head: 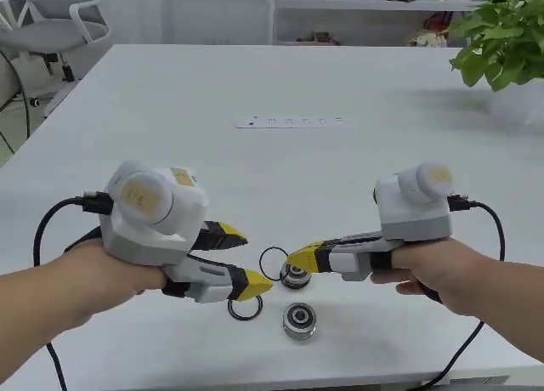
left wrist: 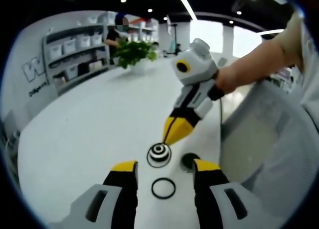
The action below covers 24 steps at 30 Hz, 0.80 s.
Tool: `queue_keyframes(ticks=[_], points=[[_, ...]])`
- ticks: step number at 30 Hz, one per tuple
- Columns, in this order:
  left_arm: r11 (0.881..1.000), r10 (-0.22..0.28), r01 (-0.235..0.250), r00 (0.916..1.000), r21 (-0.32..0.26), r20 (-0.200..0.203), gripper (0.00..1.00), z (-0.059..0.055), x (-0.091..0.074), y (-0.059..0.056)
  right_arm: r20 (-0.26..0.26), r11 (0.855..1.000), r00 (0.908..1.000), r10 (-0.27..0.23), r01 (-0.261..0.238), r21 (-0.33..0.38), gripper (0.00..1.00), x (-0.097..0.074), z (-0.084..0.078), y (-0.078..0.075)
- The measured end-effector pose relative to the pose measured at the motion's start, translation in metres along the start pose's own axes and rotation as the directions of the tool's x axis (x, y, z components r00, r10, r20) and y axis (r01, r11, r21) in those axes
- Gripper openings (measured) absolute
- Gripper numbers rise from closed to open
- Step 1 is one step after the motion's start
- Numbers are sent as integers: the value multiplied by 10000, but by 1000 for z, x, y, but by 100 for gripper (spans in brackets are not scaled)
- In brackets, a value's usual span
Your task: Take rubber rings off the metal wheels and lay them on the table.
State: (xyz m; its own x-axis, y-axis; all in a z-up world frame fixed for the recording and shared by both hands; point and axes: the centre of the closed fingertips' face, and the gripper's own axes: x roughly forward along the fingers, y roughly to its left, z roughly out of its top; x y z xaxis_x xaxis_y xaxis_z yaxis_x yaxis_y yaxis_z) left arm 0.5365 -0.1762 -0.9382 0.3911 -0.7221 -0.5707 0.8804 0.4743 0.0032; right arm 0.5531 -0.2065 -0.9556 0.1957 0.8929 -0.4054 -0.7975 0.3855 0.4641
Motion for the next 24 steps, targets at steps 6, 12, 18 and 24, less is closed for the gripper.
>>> queue_keyframes(ticks=[6,12,18,24], points=[[9997,141,-142,9999,-180,-21,54,-10,-12,2,-245,9997,9995,208,-210,-83,0,7,-3,10],[9992,252,-253,9997,-313,-50,62,-22,-23,1,-477,9992,9981,387,-392,-102,0,15,-5,17],[9989,341,-344,9994,-325,-88,68,-29,-32,0,-715,9984,9959,556,-564,-96,0,26,-10,23],[9979,479,-478,9989,-430,12,72,-31,-40,3,-1039,9974,9920,711,-721,-54,0,37,-18,26]])
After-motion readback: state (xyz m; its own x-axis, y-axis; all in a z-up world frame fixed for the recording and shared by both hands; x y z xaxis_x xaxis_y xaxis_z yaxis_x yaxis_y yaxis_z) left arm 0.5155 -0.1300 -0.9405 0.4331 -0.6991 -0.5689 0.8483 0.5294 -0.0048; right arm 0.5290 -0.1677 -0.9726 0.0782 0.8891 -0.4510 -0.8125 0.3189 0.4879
